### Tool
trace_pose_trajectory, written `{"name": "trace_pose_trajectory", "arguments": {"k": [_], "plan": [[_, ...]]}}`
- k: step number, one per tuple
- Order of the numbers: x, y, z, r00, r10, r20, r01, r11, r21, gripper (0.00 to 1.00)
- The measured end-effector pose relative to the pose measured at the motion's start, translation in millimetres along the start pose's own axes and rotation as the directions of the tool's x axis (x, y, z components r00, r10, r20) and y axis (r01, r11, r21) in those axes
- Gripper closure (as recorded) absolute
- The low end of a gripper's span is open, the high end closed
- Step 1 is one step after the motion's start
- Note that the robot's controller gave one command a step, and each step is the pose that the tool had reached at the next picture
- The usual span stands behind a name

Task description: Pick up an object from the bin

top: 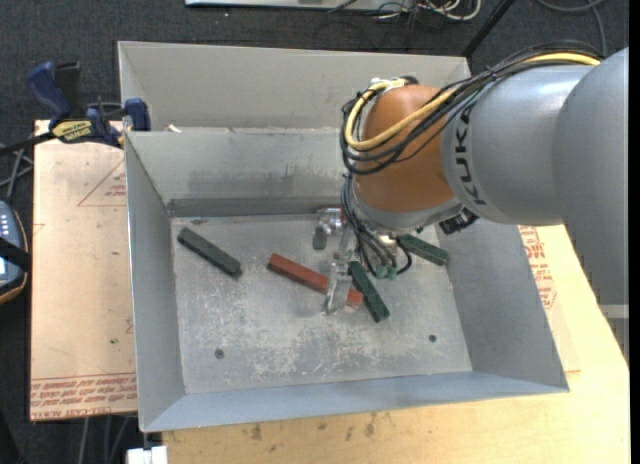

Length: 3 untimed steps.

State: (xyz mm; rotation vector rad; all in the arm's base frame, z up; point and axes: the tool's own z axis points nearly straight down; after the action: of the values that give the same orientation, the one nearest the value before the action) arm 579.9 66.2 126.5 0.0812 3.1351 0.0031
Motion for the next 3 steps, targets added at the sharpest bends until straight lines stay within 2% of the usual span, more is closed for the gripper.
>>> {"name": "trace_pose_trajectory", "arguments": {"k": [1, 2, 3], "plan": [[5.6, -4.6, 40.5, 0.999, 0.044, -0.011, -0.044, 0.999, 0.002, 0.0], [8.7, -1.4, -0.6, 0.997, 0.076, -0.004, -0.076, 0.997, 0.001, 0.0], [0.5, -5.8, 47.5, 0.983, 0.184, -0.001, -0.184, 0.983, 0.0, 0.0]]}}
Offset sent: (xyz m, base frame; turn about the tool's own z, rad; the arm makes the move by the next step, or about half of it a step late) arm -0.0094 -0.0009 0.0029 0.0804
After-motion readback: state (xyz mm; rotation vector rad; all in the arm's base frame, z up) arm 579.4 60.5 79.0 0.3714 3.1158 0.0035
